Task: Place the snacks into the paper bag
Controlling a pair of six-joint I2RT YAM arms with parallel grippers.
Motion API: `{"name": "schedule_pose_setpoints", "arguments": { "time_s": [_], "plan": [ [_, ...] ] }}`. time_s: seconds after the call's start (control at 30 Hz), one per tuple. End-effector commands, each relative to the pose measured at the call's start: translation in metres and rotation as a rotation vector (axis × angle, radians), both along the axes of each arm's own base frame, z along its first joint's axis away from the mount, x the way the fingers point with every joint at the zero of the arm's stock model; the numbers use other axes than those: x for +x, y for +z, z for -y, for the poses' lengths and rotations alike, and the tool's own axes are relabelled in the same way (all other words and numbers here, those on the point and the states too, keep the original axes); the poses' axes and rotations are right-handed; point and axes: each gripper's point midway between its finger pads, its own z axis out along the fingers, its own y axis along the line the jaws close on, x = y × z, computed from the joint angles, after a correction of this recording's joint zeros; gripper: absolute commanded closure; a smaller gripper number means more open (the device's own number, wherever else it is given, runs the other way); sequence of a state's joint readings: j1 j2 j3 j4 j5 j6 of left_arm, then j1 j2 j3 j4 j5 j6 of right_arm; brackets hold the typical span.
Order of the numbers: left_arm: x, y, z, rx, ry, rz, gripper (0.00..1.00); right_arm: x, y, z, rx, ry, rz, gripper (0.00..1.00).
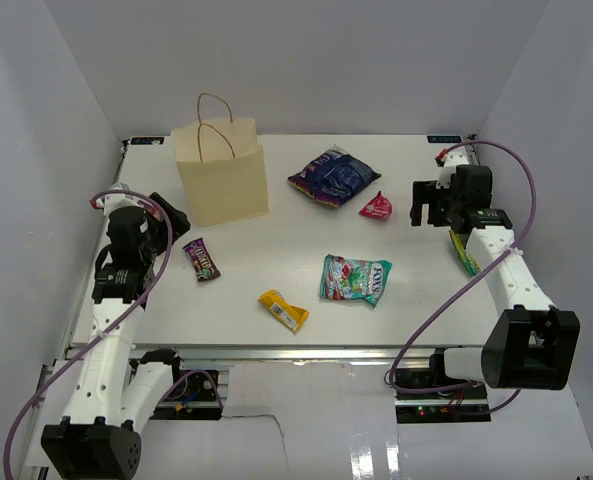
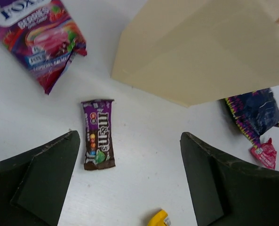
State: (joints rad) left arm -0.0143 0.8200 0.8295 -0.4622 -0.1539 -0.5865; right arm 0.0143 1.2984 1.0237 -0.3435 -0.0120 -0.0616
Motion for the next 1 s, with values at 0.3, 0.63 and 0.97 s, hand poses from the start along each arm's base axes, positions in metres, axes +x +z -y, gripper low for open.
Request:
{"name": "schedule_pose_setpoints", "arguments": {
  "time_s": [0.3, 0.63, 0.97],
  "plan": [
    [0.023, -0.093, -0.059, -0.314, 0.292, -0.458, 0.05, -0.07, -0.004, -0.133, 0.132, 1.054, -0.021, 0.1],
    [0.13, -0.134, -0.116, -0.307, 0.442, -0.634, 0.11, -0.068, -0.024, -0.142, 0.207, 1.101, -0.07, 0.09],
    [0.147, -0.185, -0.127, -0.285, 0.467, -0.803, 0.17, -0.065, -0.032, -0.136, 0.183, 1.064, -0.108, 0.09]
  ]
}}
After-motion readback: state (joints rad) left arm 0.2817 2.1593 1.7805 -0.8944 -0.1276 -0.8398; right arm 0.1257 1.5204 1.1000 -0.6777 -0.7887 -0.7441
